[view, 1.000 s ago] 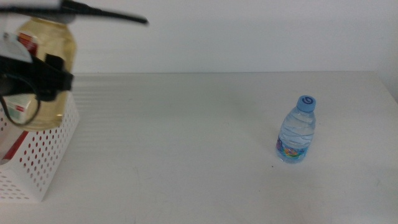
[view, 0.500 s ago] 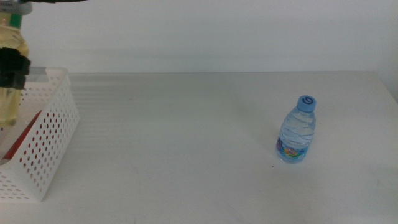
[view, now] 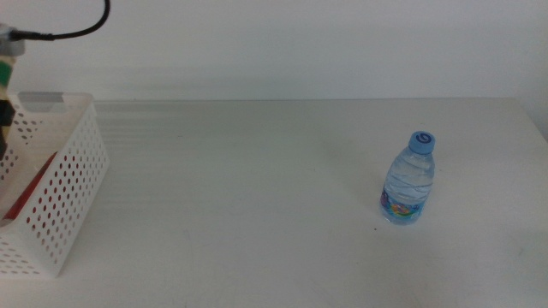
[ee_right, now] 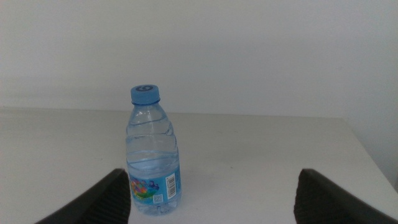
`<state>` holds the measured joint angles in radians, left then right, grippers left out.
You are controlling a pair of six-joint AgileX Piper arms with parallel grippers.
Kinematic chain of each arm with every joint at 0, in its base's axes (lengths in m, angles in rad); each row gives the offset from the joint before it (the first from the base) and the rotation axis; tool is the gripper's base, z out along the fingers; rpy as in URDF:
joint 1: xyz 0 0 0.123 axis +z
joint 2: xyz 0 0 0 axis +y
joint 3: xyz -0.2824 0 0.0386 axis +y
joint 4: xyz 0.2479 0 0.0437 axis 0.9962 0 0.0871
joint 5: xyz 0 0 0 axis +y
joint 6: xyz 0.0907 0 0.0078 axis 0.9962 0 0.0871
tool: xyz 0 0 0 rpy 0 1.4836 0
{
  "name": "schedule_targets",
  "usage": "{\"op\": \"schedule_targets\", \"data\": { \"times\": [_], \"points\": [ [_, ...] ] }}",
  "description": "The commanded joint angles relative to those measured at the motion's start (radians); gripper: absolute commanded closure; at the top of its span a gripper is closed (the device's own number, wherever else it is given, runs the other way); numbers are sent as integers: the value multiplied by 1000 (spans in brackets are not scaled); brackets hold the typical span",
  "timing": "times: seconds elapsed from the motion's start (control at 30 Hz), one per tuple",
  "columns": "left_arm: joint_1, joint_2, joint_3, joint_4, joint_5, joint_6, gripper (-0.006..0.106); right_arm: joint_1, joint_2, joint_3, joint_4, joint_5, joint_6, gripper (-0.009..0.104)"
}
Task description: Use arms to grab the bottles and put them into the dustbin to the left of the table.
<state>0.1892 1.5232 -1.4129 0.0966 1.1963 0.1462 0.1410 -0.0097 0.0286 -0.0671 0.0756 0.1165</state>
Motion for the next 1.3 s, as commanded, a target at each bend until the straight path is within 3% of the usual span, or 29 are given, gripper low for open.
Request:
{"op": "schedule_targets", "data": {
  "times": [0.0, 0.13, 0.27, 0.77, 1.27],
  "points": [
    [36, -9, -71, -28, -28, 27, 105, -6, -27, -8, -5, -76, -13, 20],
    [93, 66, -149, -135, 39, 122, 105, -6, -27, -8, -5, -76, -13, 20],
    [125, 146, -231, -180, 81, 131, 105, -6, -27, -8, -5, -76, -13, 20],
    [126, 305, -283, -97, 119, 131, 105, -6, -27, -8, -5, -76, -13, 20],
    [126, 282, -249, -97, 119, 157, 105, -6, -27, -8, -5, -76, -13, 20]
  ]
}}
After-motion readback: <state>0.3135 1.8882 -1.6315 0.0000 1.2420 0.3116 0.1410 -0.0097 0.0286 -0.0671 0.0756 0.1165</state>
